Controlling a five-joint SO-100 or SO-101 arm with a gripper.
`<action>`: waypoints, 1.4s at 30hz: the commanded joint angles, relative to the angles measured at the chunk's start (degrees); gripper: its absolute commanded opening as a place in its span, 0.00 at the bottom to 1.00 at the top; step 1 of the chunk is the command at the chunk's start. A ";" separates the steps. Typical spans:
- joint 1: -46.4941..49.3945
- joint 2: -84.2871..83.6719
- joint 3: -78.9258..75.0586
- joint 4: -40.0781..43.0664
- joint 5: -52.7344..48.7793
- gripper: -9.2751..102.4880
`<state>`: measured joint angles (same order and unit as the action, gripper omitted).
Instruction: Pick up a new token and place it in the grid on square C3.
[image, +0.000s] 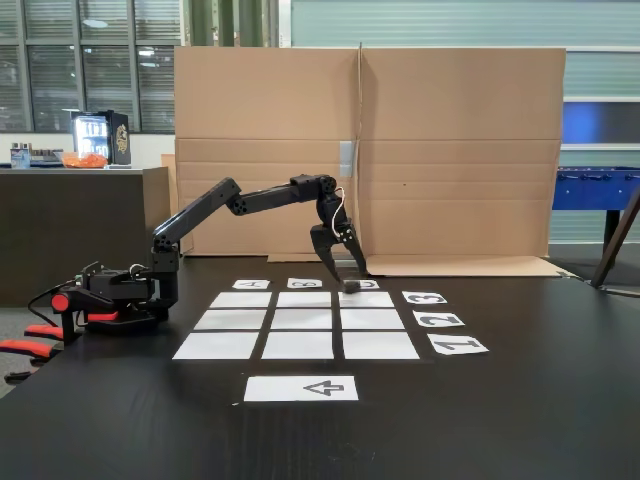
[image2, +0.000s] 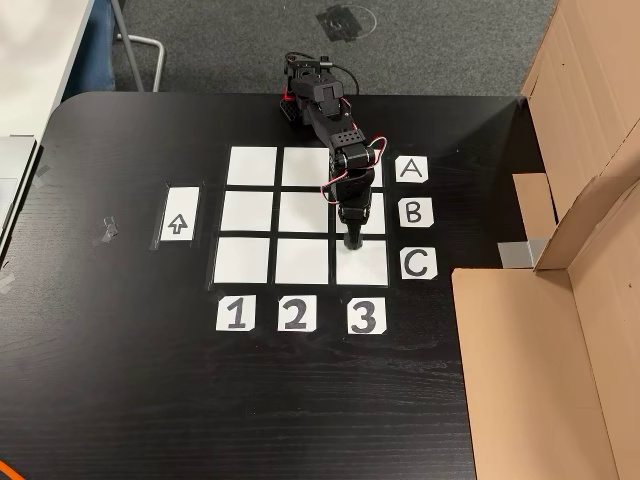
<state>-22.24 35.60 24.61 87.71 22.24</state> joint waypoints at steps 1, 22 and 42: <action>-0.53 0.35 -1.85 -0.53 0.44 0.36; 2.72 19.42 14.24 -7.29 -0.79 0.54; 19.34 59.06 52.21 -20.83 -9.49 0.53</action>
<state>-6.24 86.75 73.12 68.91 14.33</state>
